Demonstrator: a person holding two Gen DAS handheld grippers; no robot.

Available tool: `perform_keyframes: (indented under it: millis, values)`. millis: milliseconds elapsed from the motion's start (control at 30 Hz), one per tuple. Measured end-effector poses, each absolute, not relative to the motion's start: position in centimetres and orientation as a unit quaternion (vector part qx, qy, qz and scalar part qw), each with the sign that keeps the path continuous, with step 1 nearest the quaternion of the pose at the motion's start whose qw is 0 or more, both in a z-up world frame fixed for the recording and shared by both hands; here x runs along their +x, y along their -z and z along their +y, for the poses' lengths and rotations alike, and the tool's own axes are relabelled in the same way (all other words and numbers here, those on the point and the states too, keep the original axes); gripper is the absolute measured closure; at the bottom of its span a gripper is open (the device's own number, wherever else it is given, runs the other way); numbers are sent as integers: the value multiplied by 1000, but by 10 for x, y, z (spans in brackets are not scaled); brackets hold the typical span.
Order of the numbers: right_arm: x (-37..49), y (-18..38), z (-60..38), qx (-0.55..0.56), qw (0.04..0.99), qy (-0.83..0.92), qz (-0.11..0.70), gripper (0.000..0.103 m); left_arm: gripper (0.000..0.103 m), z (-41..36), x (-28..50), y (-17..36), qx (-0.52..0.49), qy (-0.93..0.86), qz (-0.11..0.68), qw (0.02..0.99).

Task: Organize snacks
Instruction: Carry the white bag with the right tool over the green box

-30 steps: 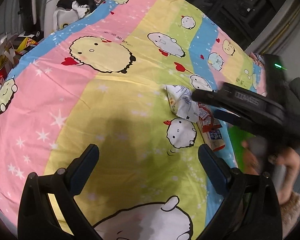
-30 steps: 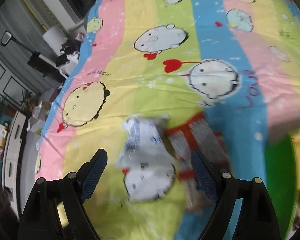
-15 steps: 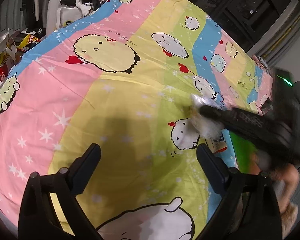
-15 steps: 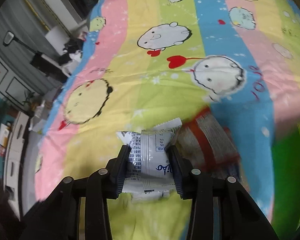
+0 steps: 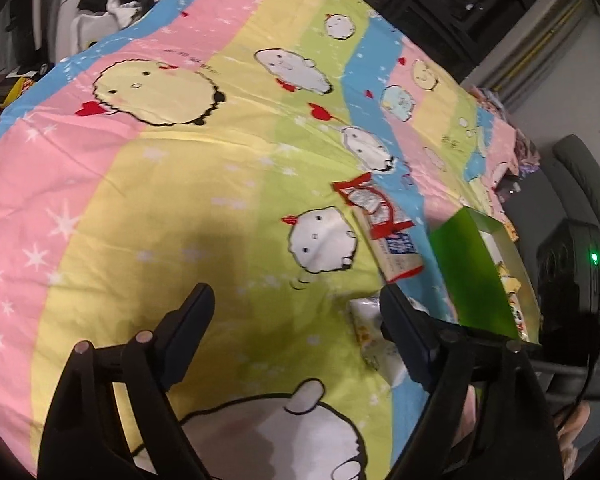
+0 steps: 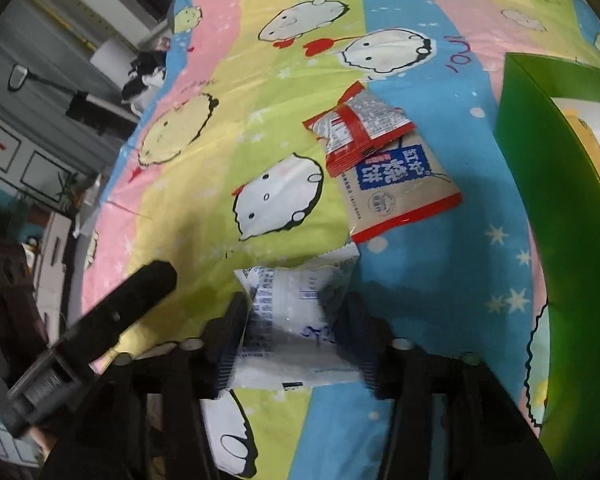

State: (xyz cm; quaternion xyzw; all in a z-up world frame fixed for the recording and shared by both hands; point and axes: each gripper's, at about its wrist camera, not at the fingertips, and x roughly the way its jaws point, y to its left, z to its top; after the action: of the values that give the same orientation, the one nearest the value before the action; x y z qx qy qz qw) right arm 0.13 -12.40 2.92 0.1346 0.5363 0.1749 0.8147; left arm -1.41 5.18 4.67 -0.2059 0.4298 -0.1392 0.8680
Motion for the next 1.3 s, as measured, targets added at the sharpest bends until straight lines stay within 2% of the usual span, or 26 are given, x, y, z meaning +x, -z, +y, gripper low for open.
perform_keyframes:
  millis: [67,367,533,633,933,1000,1067,1167,1300]
  values:
    - [0,-36,-132,148,819,-183,523,39,20,50,-15,-49,-208,147,430,866]
    - [-9,-62,-166,207,830,-214,473,38,22,13,-30,-69,-198,190,427,861]
    - [-5,-54,-171,226,815,-225,484,38,22,-14,-31,-63,-190,221,444,847]
    - [-2,-43,-171,233,799,-234,502,38,28,-26,-28,-55,-197,233,456,836]
    - [10,-18,-161,229,779,-240,532,38,35,-46,-18,-36,-192,232,480,824]
    - [11,-14,-160,225,777,-239,537,38,40,-49,-17,-32,-188,230,483,824]
    - [13,-10,-157,217,778,-237,540,42,55,-52,-15,-29,-178,225,484,827]
    - [15,-6,-157,218,779,-231,541,51,55,-53,-14,-28,-172,222,482,830]
    - [13,-11,-159,211,783,-233,537,54,58,-56,-17,-34,-161,224,475,836]
